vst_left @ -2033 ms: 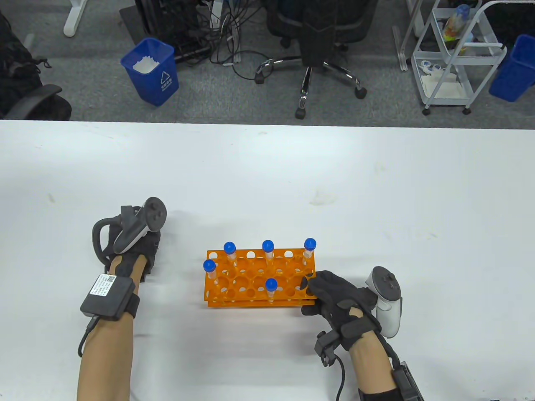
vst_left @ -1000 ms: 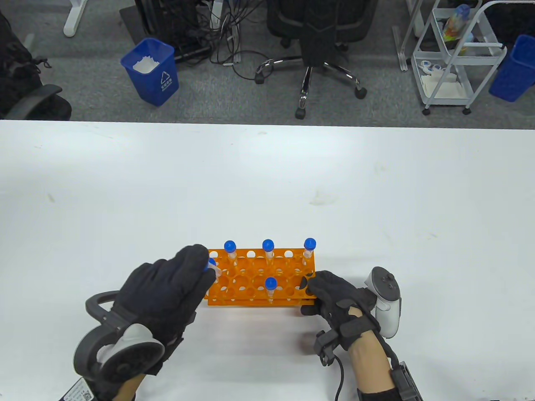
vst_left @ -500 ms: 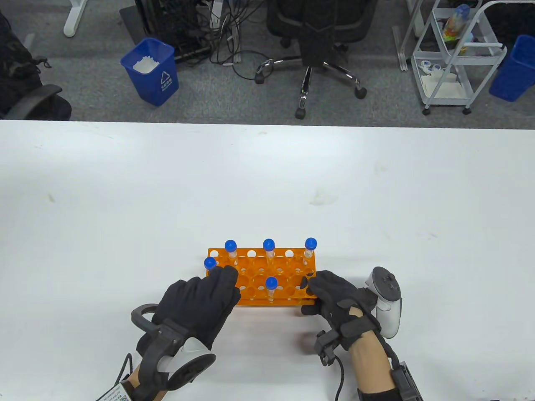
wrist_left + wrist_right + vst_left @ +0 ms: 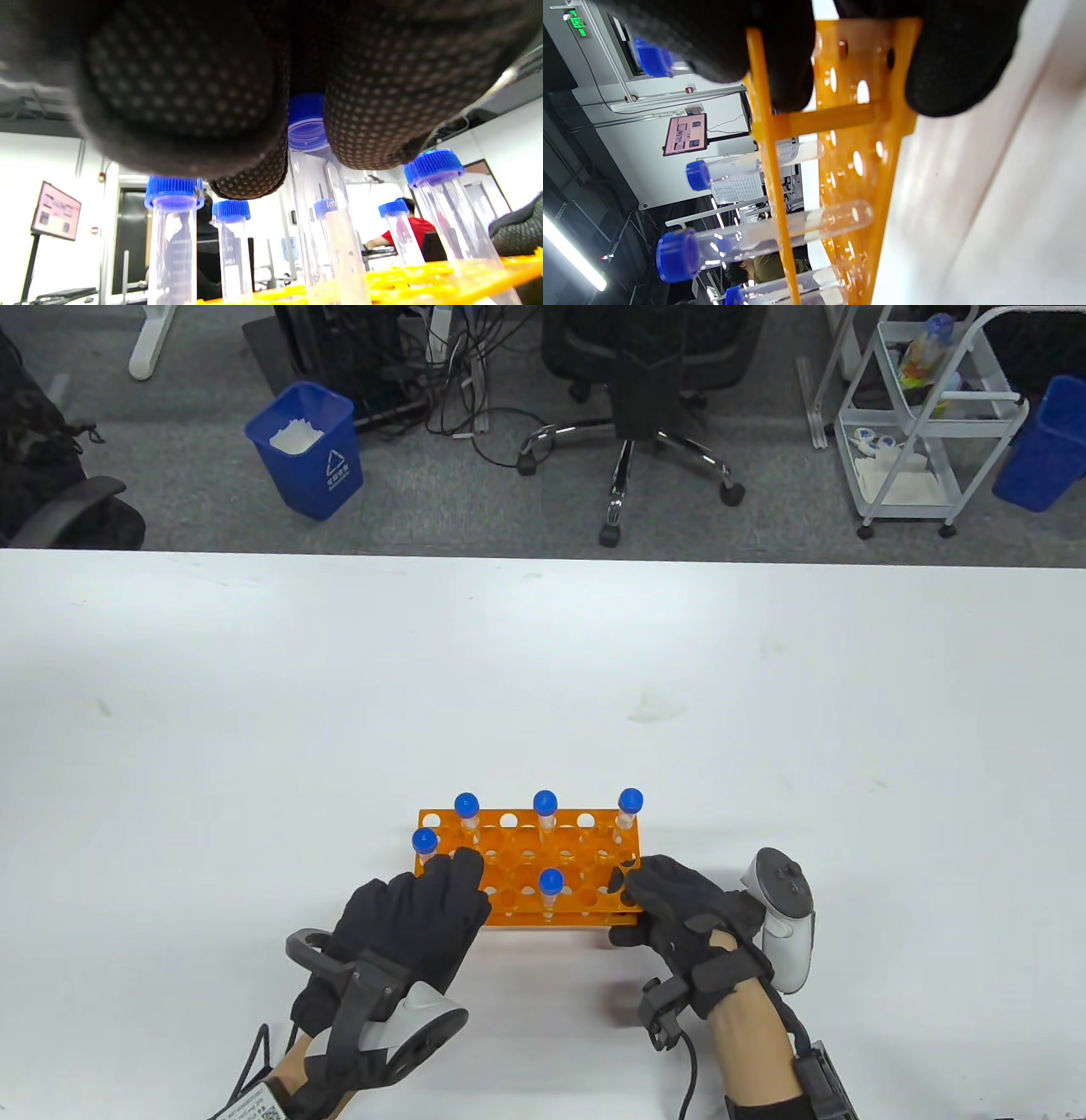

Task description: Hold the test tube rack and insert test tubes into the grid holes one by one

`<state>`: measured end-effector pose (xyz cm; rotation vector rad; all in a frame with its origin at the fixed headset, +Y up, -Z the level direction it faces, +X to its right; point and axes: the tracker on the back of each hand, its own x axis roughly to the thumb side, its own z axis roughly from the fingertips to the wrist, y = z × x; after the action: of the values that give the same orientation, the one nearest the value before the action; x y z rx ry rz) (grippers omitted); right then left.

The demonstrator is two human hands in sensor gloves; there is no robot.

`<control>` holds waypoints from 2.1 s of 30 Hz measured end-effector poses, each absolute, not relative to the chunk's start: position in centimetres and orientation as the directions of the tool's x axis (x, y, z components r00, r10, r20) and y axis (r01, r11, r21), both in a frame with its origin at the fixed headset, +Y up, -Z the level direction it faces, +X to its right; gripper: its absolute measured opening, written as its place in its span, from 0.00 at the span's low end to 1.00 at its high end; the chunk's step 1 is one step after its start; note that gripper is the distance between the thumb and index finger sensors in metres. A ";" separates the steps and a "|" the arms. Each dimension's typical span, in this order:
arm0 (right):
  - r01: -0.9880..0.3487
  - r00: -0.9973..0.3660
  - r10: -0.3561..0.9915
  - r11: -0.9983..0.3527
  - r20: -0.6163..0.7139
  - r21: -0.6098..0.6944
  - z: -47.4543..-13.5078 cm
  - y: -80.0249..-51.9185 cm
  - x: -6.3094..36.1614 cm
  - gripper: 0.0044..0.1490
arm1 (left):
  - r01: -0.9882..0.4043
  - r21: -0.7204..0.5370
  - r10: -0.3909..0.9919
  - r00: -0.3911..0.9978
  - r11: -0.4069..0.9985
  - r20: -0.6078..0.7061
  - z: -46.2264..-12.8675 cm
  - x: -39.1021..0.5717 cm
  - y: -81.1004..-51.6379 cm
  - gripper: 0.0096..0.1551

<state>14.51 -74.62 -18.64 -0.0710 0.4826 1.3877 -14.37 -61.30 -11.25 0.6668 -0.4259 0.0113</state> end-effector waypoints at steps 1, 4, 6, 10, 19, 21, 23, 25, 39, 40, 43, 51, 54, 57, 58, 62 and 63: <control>-0.952 0.103 0.924 0.198 -0.367 0.232 -18.6 -74.6 14.5 0.26 | -0.137 0.594 -0.130 0.914 0.793 0.384 -11.3 -14.3 -61.4 0.29; -0.950 0.111 0.923 0.207 -0.369 0.232 -18.6 -74.6 14.5 0.26 | -0.107 0.600 -0.160 0.914 0.793 0.373 -11.2 -14.1 -61.5 0.29; -0.951 0.111 0.923 0.207 -0.368 0.232 -18.6 -74.6 14.5 0.26 | -0.092 0.602 -0.172 0.914 0.793 0.368 -11.2 -13.9 -61.5 0.29; -0.945 0.125 0.918 0.226 -0.376 0.238 -18.6 -74.6 14.5 0.26 | -0.049 0.617 -0.217 0.912 0.785 0.349 -11.1 -13.7 -61.7 0.30; -0.949 0.105 0.920 0.206 -0.376 0.239 -18.7 -74.7 14.6 0.26 | 0.001 0.568 -0.238 0.908 0.823 0.344 -11.0 -13.7 -61.5 0.34; -0.949 0.105 0.920 0.206 -0.379 0.238 -18.7 -74.7 14.5 0.26 | 0.007 0.549 -0.235 0.908 0.836 0.347 -10.9 -13.7 -61.3 0.35; -0.949 0.104 0.919 0.206 -0.380 0.238 -18.7 -74.7 14.5 0.26 | 0.011 0.538 -0.236 0.906 0.843 0.352 -10.8 -13.9 -61.1 0.36; -0.949 0.103 0.918 0.206 -0.382 0.238 -18.7 -74.7 14.5 0.26 | 0.004 0.533 -0.229 0.906 0.846 0.356 -10.7 -14.1 -60.7 0.36; -0.972 0.081 0.902 0.165 -0.424 0.167 -21.0 -74.8 14.7 0.26 | -0.136 0.700 0.010 0.984 0.701 0.181 -12.8 -24.7 -56.5 0.32; -0.974 0.075 0.903 0.156 -0.422 0.161 -21.4 -74.8 14.6 0.26 | -0.127 0.691 0.014 0.986 0.712 0.167 -13.3 -25.2 -57.0 0.32; -0.978 0.058 0.900 0.138 -0.431 0.155 -22.8 -75.1 14.2 0.26 | -0.109 0.650 0.036 0.992 0.752 0.125 -14.8 -26.9 -59.5 0.32; -0.989 0.018 0.882 0.083 -0.470 0.119 -26.4 -76.7 12.9 0.26 | -0.143 0.495 0.093 0.988 0.857 0.125 -16.8 -28.1 -64.3 0.32; -0.989 0.003 0.879 0.073 -0.477 0.129 -27.1 -77.2 12.4 0.26 | -0.149 0.490 0.101 0.987 0.859 0.124 -16.8 -28.2 -64.4 0.31; -0.987 -0.026 0.878 0.053 -0.478 0.151 -27.5 -77.3 11.9 0.26 | -0.149 0.486 0.103 0.987 0.861 0.121 -16.8 -28.4 -64.6 0.31; -0.986 -0.041 0.878 0.042 -0.476 0.162 -27.6 -77.3 11.9 0.26 | -0.147 0.482 0.102 0.988 0.864 0.119 -16.8 -28.5 -64.7 0.31; -0.987 -0.060 0.875 0.020 -0.480 0.161 -27.8 -77.0 11.6 0.26 | -0.153 0.475 0.114 0.987 0.867 0.112 -16.9 -28.9 -64.8 0.31; -0.987 -0.086 0.874 -0.011 -0.478 0.158 -27.8 -76.8 11.5 0.26 | -0.157 0.472 0.118 0.987 0.867 0.110 -16.9 -28.9 -64.9 0.31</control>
<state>11.53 -76.77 -27.83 -0.2780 0.5191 1.5817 -28.89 -64.89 -16.88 0.5009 -0.0789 0.1440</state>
